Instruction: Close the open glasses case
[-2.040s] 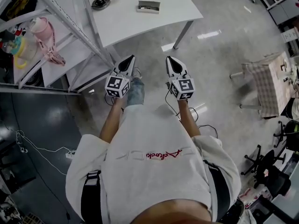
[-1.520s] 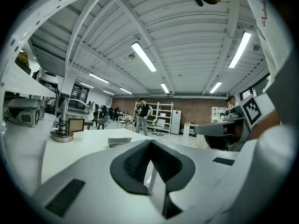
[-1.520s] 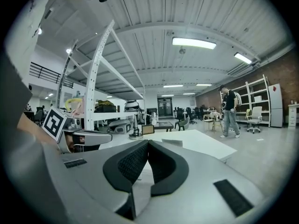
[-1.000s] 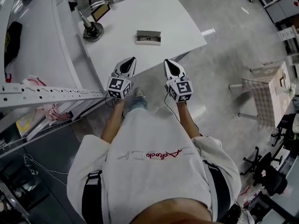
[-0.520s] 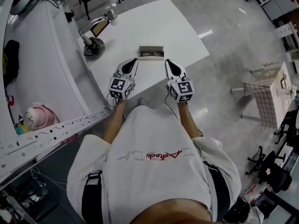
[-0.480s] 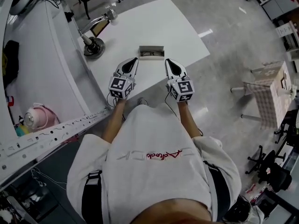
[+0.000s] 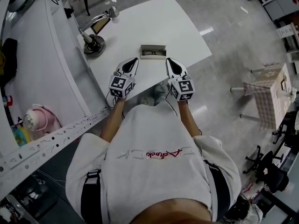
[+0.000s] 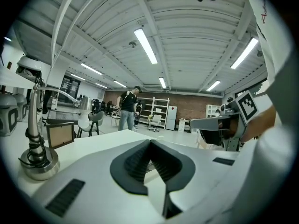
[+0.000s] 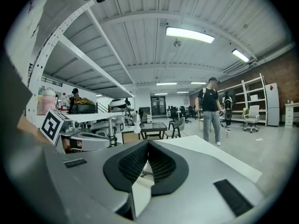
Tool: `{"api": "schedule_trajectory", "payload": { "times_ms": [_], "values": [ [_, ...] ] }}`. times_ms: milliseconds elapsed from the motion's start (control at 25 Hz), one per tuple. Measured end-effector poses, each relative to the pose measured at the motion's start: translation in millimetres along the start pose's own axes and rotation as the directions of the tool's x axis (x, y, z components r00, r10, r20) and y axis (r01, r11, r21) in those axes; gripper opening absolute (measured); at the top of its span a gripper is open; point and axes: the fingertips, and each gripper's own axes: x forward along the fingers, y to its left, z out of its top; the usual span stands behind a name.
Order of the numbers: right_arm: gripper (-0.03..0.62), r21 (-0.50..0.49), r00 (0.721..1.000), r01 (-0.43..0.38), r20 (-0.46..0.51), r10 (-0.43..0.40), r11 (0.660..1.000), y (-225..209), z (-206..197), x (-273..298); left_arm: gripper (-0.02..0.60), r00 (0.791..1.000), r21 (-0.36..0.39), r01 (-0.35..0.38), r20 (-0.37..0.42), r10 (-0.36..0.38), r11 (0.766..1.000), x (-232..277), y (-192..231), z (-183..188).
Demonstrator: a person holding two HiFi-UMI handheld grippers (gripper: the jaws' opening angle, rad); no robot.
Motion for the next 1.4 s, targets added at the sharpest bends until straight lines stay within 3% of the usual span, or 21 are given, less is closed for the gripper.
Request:
{"api": "schedule_trajectory", "payload": {
  "times_ms": [480,760,1400],
  "values": [
    [-0.002,0.027,0.999,-0.034,0.000,0.034,0.999,-29,-4,43,0.026,0.998,-0.012,-0.034,-0.050,0.034,0.999,35,26,-17],
    [-0.002,0.057,0.997,-0.056,-0.042,0.059,0.997,-48,-17,67,0.026,0.992,-0.057,-0.044,-0.118,0.037,0.997,54,34,-27],
    [-0.002,0.170,0.981,-0.058,-0.175,0.088,0.984,-62,-85,59,0.026,0.954,-0.105,-0.060,-0.299,0.026,0.993,67,26,-108]
  ]
}}
